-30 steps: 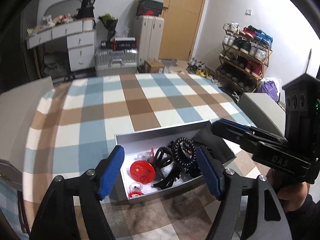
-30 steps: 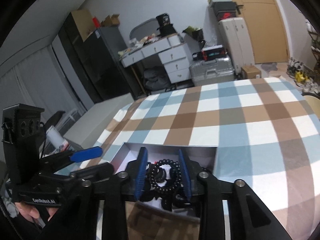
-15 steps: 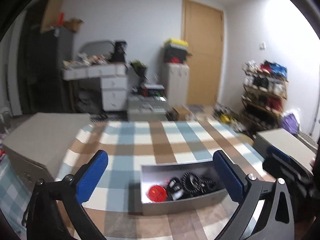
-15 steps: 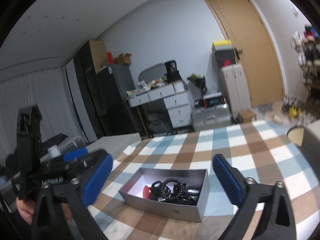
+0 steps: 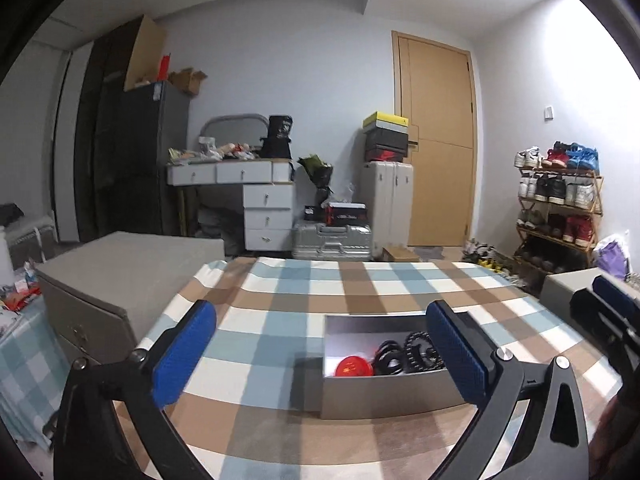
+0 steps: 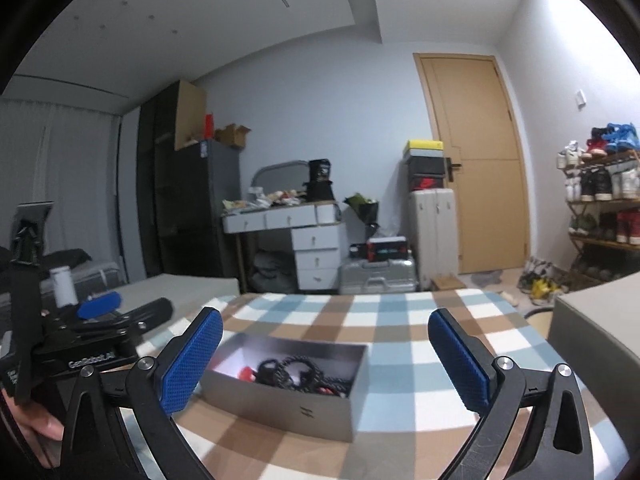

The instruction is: Organize jewelry

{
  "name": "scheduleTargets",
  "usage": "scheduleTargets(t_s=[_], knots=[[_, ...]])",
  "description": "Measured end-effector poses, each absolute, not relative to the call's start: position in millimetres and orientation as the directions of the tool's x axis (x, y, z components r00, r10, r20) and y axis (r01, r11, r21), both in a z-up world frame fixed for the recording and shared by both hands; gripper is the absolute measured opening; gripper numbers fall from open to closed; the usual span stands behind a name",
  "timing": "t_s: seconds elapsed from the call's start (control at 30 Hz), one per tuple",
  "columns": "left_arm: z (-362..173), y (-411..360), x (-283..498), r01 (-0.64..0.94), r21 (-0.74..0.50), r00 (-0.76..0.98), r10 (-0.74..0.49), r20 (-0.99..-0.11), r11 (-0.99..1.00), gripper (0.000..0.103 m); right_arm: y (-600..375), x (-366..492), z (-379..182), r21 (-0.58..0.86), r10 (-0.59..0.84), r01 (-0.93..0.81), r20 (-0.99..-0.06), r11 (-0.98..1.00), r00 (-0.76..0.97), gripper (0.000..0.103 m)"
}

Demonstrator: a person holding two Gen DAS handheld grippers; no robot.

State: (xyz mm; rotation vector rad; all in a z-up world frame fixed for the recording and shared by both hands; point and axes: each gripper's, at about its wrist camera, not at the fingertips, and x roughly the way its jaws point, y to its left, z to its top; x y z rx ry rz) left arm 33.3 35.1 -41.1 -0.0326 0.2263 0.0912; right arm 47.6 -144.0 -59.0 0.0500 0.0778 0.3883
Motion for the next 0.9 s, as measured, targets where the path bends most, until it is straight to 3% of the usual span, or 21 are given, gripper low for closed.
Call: scheduleTargets(t_s=[0.4,0.57,0.7,0.9], knots=[[-48.2,31.1,33.3,-0.089,0.020,0.962,0.091,-0.256,0.996,0.102,-137.1,57.3,-69.9,0.018,0.348,-0.349,-0.135,0.937,0.928,0.103],[-50.9,28.9,36.2,-0.074,0.011,0.954,0.074,-0.289,0.997,0.102,-122.9,78.9,-80.7,-0.016,0.307,-0.324,-0.280,0.946,0.910,0.103],[-52.3,33.0,36.5,-0.096,-0.007,0.946,0.090,-0.312,0.995,0.102,-128.7,70.2,-81.6,-0.007,0.319,-0.330,-0.235,0.944,0.918,0.103],[-51.6,29.9,34.0,-0.089,-0.001,0.948,0.085,-0.307,0.996,0.102,-130.2,73.1,-81.3,-0.010,0.319,-0.332,-0.248,0.943,0.915,0.103]])
